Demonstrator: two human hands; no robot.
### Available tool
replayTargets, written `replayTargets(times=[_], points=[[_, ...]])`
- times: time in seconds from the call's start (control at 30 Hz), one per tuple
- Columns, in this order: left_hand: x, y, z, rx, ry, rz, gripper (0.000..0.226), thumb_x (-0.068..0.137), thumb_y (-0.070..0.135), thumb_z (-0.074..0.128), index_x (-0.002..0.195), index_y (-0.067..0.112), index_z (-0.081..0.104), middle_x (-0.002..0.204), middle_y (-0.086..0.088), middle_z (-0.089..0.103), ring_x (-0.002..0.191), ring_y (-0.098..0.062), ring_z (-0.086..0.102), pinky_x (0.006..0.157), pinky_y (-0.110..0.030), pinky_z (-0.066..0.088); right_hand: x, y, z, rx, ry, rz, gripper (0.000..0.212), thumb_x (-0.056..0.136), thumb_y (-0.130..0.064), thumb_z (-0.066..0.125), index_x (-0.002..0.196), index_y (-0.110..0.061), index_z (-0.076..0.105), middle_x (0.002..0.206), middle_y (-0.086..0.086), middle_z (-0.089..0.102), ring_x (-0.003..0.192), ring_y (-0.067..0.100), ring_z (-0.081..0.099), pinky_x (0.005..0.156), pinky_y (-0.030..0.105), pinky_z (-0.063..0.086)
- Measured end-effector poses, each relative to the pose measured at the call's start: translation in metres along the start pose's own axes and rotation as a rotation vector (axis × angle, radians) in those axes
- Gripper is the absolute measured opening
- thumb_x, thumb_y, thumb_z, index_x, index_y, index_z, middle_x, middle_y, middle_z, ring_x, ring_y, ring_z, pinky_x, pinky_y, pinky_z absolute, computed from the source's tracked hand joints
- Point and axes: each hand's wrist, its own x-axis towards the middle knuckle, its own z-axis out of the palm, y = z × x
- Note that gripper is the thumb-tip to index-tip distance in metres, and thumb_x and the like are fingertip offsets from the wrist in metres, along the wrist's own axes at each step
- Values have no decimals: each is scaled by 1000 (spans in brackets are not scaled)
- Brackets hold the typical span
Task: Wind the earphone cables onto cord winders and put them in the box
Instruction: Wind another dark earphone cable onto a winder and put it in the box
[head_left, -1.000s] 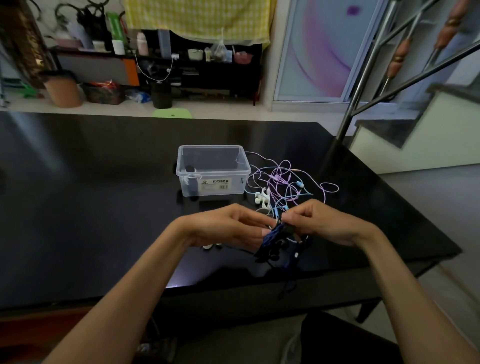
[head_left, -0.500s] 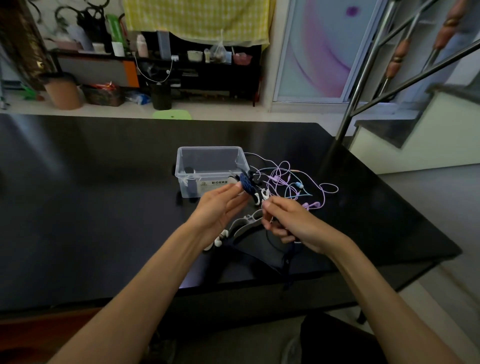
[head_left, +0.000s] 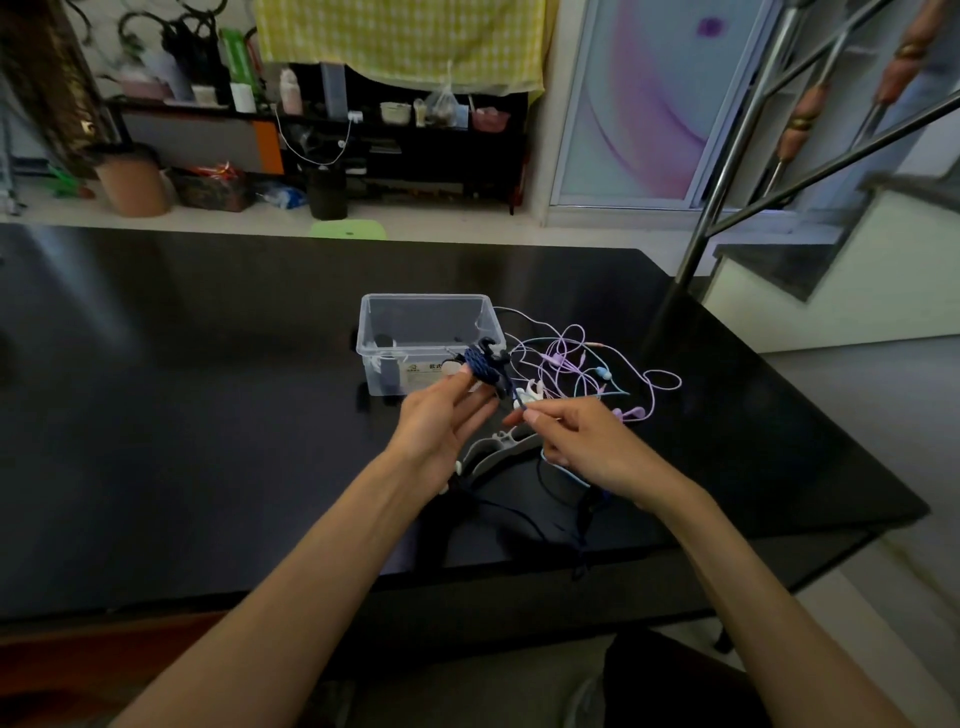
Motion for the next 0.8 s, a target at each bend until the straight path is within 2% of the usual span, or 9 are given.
replayTargets(times=[0.13,0.3,0.4,0.47,0.5,0.57,0.63,0.7,0.8], points=[[2,5,-1,-52,44,-94,15,98,11,44,99,9,59,94,-3,67,84,-12,63,81,-29,52,1,7,-3,-10,1,15,28,100,-16,43,108,-8,68,48,-12,34,42,0,33,48,9,32],[1,-8,-1,8,94,-88,28,98,14,45,120,2,56,114,-10,65,102,-16,61,91,-27,46,0,0,7,-69,-59,-41,27,99,-20,45,105,-11,70,41,-15,43,42,-3,42,50,7,35],[-2,-13,5,-35,74,-73,29,100,14,42,120,-1,56,111,-11,63,105,-18,61,77,-22,53,1,0,12,-138,-64,-63,27,99,-21,45,103,-14,71,48,-10,42,44,-1,42,55,13,35],[-2,-18,5,86,101,6,25,99,14,46,112,-3,59,100,-11,67,89,-18,65,67,-21,56,2,0,14,-156,-27,-74,27,99,-22,44,99,-14,70,47,-11,45,46,0,43,58,19,36],[0,-20,4,222,143,73,24,97,15,49,107,-4,60,93,-11,69,83,-19,66,70,-26,57,2,0,14,-166,6,-78,27,99,-22,44,96,-14,70,47,-14,48,47,-1,45,58,20,35],[2,-22,-1,508,184,214,23,93,17,56,104,-3,60,91,-12,71,86,-25,67,84,-38,55,2,1,11,-242,85,-87,25,97,-25,46,91,-17,69,56,-17,57,56,-2,52,62,22,40],[3,-20,-3,682,131,276,19,91,16,60,103,0,61,97,-13,71,93,-24,67,90,-40,52,0,5,6,-359,134,-89,21,94,-34,51,90,-23,68,72,-9,67,72,5,61,71,30,48],[4,-16,-3,760,45,254,16,90,11,61,102,1,61,104,-15,69,95,-21,65,91,-36,51,-3,8,-1,-474,149,-99,18,92,-38,53,93,-27,67,79,-5,69,77,10,62,73,34,50],[6,-11,-6,820,-119,170,21,90,4,60,108,-7,60,107,-19,67,96,-21,62,92,-34,49,-8,9,-13,-562,212,-143,13,87,-41,62,94,-34,70,82,-13,69,78,2,61,73,29,50]])
